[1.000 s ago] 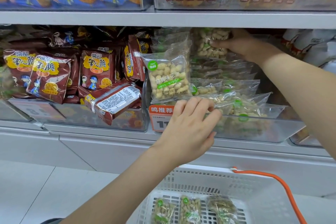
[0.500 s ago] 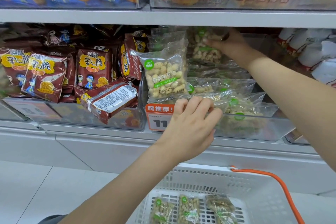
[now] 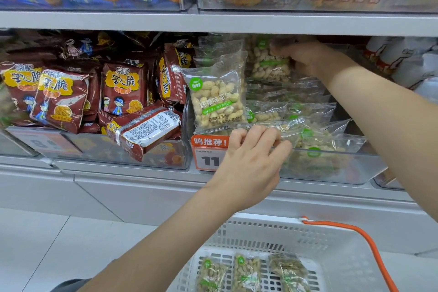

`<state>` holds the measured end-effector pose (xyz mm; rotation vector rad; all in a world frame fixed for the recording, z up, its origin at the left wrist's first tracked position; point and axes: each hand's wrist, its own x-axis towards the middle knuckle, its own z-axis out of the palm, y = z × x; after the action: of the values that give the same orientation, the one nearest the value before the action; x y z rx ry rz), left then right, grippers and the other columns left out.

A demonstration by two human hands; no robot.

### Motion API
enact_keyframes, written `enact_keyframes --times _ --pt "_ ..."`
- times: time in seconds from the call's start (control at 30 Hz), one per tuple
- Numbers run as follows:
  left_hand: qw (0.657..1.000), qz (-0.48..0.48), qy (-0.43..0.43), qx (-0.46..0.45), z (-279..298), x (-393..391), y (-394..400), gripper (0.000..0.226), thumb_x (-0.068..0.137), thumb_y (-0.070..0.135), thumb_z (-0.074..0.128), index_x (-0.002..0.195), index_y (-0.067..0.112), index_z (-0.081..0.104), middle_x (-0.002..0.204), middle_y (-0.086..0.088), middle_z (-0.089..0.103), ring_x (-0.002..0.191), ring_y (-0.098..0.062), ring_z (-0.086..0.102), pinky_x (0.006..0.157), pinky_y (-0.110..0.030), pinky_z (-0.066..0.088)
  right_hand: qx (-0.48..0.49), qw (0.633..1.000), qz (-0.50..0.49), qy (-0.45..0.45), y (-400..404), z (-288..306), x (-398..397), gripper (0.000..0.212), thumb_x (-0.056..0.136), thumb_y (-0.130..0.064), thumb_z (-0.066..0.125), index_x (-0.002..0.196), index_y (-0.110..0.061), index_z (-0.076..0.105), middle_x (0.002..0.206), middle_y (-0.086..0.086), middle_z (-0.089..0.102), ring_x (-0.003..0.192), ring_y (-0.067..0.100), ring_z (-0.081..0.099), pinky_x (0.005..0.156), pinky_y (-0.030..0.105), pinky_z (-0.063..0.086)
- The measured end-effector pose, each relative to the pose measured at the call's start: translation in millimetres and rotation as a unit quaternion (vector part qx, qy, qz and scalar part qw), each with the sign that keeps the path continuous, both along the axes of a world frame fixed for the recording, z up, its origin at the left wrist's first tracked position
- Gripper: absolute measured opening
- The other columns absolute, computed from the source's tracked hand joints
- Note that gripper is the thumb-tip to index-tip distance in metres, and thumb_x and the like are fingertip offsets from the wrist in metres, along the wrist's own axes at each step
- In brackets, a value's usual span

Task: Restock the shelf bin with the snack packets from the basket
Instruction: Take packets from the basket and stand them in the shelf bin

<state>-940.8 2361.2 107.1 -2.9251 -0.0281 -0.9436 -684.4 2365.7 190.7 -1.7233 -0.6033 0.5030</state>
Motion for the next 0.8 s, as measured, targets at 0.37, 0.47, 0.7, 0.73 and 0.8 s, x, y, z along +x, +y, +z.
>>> enact_keyframes --times 0.37,0.47,0.7,0.73,0.8 --pt "1.0 -0.003 -0.009 0.004 -1 -1 1 0.026 0.067 0.017 0.067 0.092 0.019 0.061 0.098 -0.001 0.058 0.096 -0.023 0.044 0.077 -0.035 0.025 0.097 0.99 -0.081 -0.068 -1 -4 -11 0.043 0.077 -0.02 0.079 0.114 -0.015 0.056 0.116 -0.005 0.063 0.111 0.012 0.058 0.1 0.035 0.048" --pt "1.0 -0.002 -0.01 0.003 -1 0 0 0.026 0.067 0.017 0.067 0.092 0.019 0.061 0.097 -0.001 0.058 0.096 -0.023 0.043 0.077 -0.035 0.025 0.097 0.986 -0.107 -0.084 6 -5 -12 0.043 0.078 -0.02 0.078 0.114 -0.015 0.055 0.112 -0.005 0.062 0.106 0.009 0.057 0.096 0.023 0.048" --pt "1.0 -0.004 -0.003 0.003 0 -1 0 0.027 0.066 0.017 0.066 0.093 0.019 0.06 0.099 -0.001 0.058 0.096 -0.023 0.046 0.076 -0.035 0.025 0.022 0.971 -0.134 -0.197 15 -15 -4 0.043 0.077 -0.024 0.079 0.112 -0.007 0.059 0.105 0.004 0.064 0.1 0.012 0.057 0.092 0.022 0.046" --pt "1.0 -0.004 -0.003 0.003 0 -1 0 0.028 0.066 0.017 0.066 0.093 0.019 0.06 0.099 -0.001 0.058 0.097 -0.023 0.046 0.076 -0.035 0.025 0.023 0.971 -0.133 -0.198 14 -15 -4 0.044 0.075 -0.024 0.08 0.111 -0.009 0.059 0.107 0.004 0.064 0.102 0.013 0.058 0.095 0.024 0.046" --pt "1.0 -0.003 -0.002 0.004 0 -2 0 0.028 0.066 0.017 0.066 0.093 0.019 0.06 0.099 -0.001 0.058 0.097 -0.023 0.045 0.077 -0.035 0.025 0.025 0.971 -0.132 -0.196 14 -18 -1 0.041 0.071 -0.027 0.082 0.102 -0.016 0.058 0.101 0.001 0.065 0.105 0.016 0.062 0.098 0.031 0.048"
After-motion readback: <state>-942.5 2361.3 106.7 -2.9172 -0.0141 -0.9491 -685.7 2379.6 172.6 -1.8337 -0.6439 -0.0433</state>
